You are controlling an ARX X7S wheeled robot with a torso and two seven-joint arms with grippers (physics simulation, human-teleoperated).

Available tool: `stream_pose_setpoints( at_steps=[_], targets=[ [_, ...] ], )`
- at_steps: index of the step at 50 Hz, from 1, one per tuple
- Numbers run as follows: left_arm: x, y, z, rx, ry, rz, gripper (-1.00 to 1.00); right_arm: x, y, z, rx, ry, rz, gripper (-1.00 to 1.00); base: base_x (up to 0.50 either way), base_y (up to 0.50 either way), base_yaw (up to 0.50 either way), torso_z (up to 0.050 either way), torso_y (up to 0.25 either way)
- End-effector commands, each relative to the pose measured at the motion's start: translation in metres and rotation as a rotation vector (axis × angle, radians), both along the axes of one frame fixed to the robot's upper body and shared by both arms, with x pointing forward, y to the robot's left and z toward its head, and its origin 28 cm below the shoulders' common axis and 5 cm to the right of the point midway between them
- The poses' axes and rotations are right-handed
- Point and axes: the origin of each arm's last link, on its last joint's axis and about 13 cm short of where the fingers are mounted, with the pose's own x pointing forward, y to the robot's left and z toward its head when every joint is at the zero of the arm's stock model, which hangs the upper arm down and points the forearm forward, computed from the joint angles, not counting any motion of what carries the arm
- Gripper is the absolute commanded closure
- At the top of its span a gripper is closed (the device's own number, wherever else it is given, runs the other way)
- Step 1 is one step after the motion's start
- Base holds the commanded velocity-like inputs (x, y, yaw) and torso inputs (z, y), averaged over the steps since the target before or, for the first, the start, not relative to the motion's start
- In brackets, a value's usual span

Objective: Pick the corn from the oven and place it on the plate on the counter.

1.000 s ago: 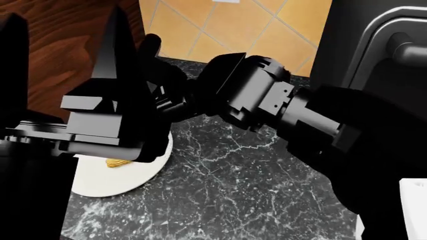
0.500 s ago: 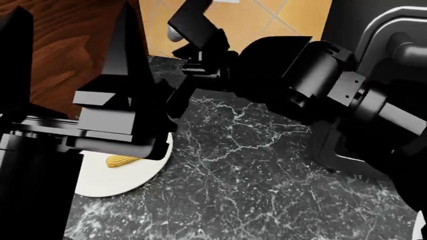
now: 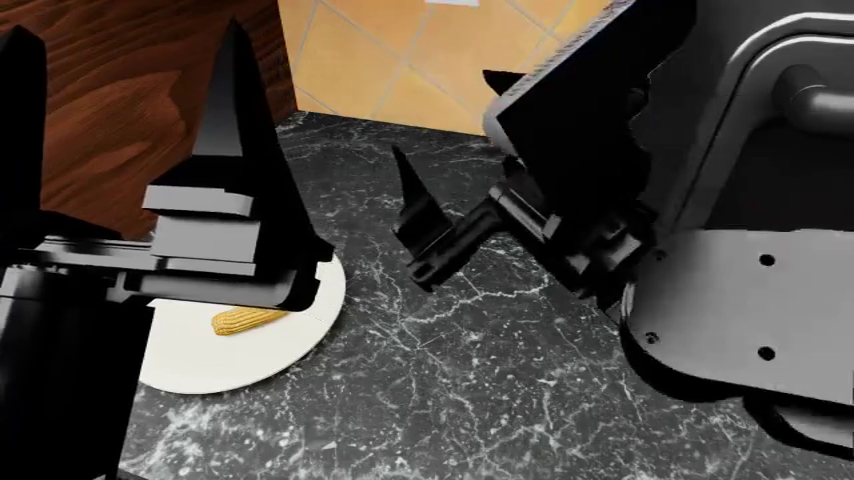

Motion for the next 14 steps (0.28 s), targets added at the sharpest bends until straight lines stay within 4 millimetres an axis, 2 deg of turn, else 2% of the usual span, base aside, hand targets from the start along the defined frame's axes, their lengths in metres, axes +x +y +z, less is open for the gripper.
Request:
stream_pose_setpoints(
  at_steps=[1, 8, 14],
  targets=[
    [0.005, 0.006, -0.007, 0.032, 0.016, 0.061, -1.0, -0.058, -0.027, -0.037, 0.069, -0.075, -0.21, -1.0, 0.0, 0.0, 0.0, 0.0, 0.0],
    [0.007, 0.009, -0.01, 0.04, 0.026, 0.086, -1.0, -0.071, -0.032, -0.039, 0.142, -0.128, -0.211, -1.0, 0.0, 0.0, 0.0, 0.0, 0.0],
    [0.008, 0.011, -0.014, 0.049, 0.035, 0.106, -1.0, -0.088, -0.032, -0.044, 0.235, -0.193, -0.078, -1.0, 0.0, 0.0, 0.0, 0.0, 0.0]
  ],
)
